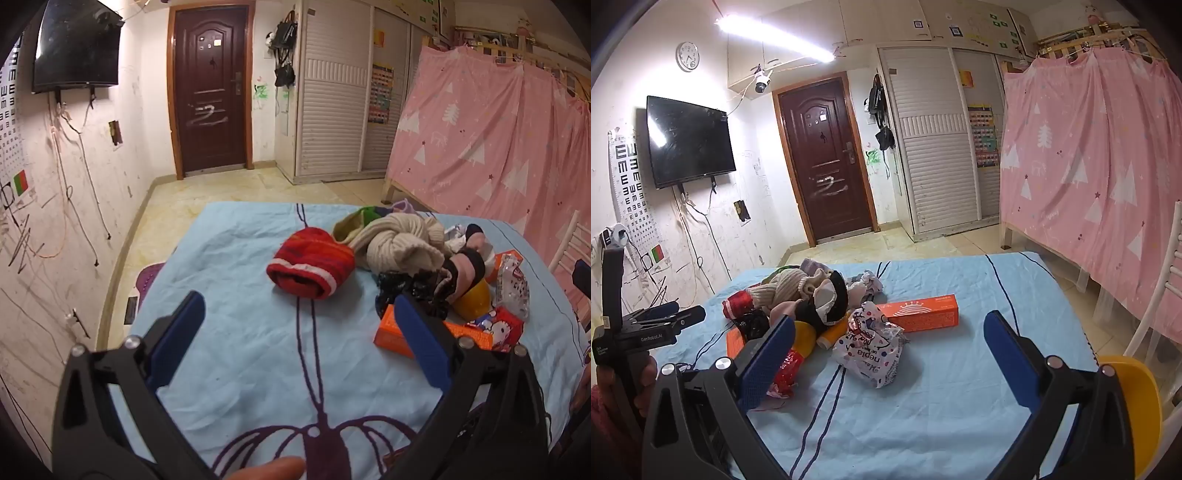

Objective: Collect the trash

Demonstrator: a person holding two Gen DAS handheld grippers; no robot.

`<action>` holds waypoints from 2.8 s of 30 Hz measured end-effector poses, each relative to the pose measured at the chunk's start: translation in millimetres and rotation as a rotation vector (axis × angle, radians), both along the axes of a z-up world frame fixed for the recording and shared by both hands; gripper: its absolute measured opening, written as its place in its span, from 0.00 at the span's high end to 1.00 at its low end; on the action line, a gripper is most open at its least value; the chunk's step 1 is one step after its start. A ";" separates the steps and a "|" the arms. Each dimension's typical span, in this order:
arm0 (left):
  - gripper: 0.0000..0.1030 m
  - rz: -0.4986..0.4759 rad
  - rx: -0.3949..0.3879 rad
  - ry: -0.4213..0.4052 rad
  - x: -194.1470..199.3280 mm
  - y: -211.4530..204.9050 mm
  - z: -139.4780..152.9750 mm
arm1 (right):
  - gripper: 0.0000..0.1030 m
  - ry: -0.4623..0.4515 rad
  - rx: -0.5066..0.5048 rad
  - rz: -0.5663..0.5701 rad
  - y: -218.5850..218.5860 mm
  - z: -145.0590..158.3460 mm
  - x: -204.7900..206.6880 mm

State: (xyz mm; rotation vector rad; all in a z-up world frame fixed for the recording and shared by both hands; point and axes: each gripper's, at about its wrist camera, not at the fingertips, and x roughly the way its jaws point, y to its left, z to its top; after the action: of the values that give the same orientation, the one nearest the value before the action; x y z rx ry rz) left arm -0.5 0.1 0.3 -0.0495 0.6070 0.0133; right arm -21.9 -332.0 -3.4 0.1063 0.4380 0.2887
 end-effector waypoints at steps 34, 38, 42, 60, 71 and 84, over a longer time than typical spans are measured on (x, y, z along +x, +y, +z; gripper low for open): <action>0.05 0.005 0.012 0.003 0.6 0.5 0.9 | 0.08 -0.013 -0.005 0.001 2.2 0.0 -2.3; 0.05 0.004 0.013 0.002 0.4 0.2 0.7 | 0.08 -0.015 -0.006 0.001 2.8 0.0 -2.6; 0.05 0.004 0.014 0.002 0.5 0.3 0.9 | 0.08 -0.015 -0.005 0.002 2.6 -0.1 -2.3; 0.05 0.000 0.024 0.000 -0.7 -2.4 2.9 | 0.08 -0.016 -0.006 0.003 4.1 -0.2 -4.0; 0.05 0.000 0.025 0.000 -0.8 -2.9 2.8 | 0.08 -0.018 -0.006 0.003 3.7 -0.4 -4.0; 0.05 0.001 0.027 -0.001 -1.0 -3.2 2.8 | 0.08 -0.018 -0.006 0.002 3.9 -0.8 -4.2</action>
State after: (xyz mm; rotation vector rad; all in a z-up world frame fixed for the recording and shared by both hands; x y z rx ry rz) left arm -1.5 -3.1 3.1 -0.0239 0.6053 0.0225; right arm -26.1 -328.0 -4.2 0.0971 0.4206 0.2902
